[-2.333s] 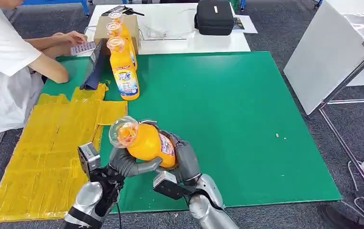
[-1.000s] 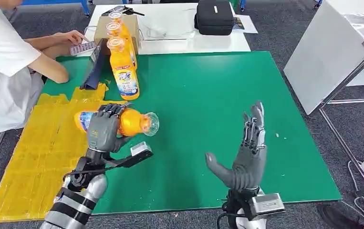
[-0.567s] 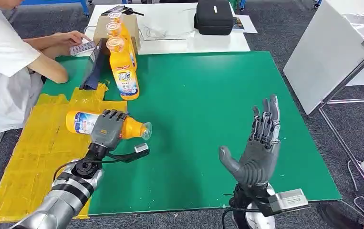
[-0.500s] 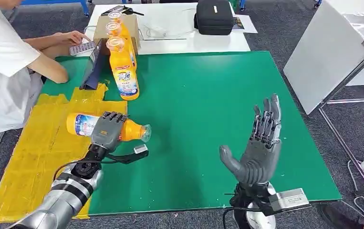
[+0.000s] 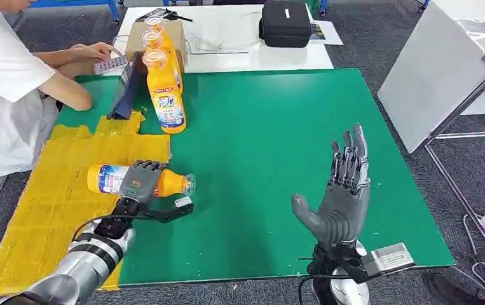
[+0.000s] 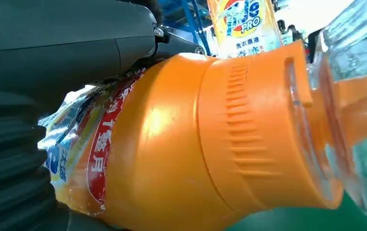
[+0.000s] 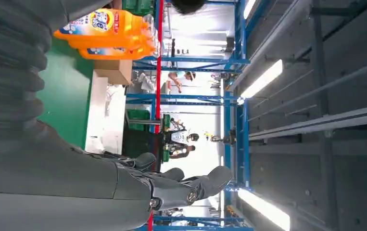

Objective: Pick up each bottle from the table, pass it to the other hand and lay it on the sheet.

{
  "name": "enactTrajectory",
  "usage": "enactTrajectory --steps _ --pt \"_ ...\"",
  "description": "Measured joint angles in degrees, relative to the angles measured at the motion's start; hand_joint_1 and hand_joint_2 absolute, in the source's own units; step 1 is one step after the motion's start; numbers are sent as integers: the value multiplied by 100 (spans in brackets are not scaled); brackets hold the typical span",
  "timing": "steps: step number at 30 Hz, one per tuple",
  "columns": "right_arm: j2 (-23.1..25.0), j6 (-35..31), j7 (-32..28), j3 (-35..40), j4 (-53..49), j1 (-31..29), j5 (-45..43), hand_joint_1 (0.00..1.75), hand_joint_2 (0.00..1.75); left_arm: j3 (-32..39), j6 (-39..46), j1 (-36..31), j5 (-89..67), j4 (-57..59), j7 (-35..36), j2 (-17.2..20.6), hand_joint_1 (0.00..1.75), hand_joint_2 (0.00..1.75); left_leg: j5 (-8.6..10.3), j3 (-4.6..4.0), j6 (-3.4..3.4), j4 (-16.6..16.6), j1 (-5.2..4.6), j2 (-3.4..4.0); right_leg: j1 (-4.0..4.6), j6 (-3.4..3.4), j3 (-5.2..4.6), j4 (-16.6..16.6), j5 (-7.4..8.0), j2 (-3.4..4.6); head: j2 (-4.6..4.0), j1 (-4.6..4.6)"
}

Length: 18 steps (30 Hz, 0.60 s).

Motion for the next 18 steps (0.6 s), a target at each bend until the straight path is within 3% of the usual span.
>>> enactTrajectory --steps 1,2,12,18 --pt "0 2 0 -2 0 -1 0 0 175 0 0 -9 0 16 0 0 40 175 0 1 0 0 0 0 0 0 1 0 0 0 0 0" --pt "0 2 0 -4 2 -1 0 0 175 2 0 -14 0 24 0 0 0 175 0 2 0 0 0 0 0 0 2 0 0 0 0 0" --pt "4 -2 72 -17 50 -6 225 0 175 103 -111 -76 116 225 304 -66 0 175 0 8 -1 0 1 1 0 0 7 0 0 1 0 0" --pt "2 -76 153 -17 114 4 539 0 175 389 -232 -87 774 269 -291 -127 0 175 1 12 -1 -1 1 1 0 0 11 0 0 1 0 0"
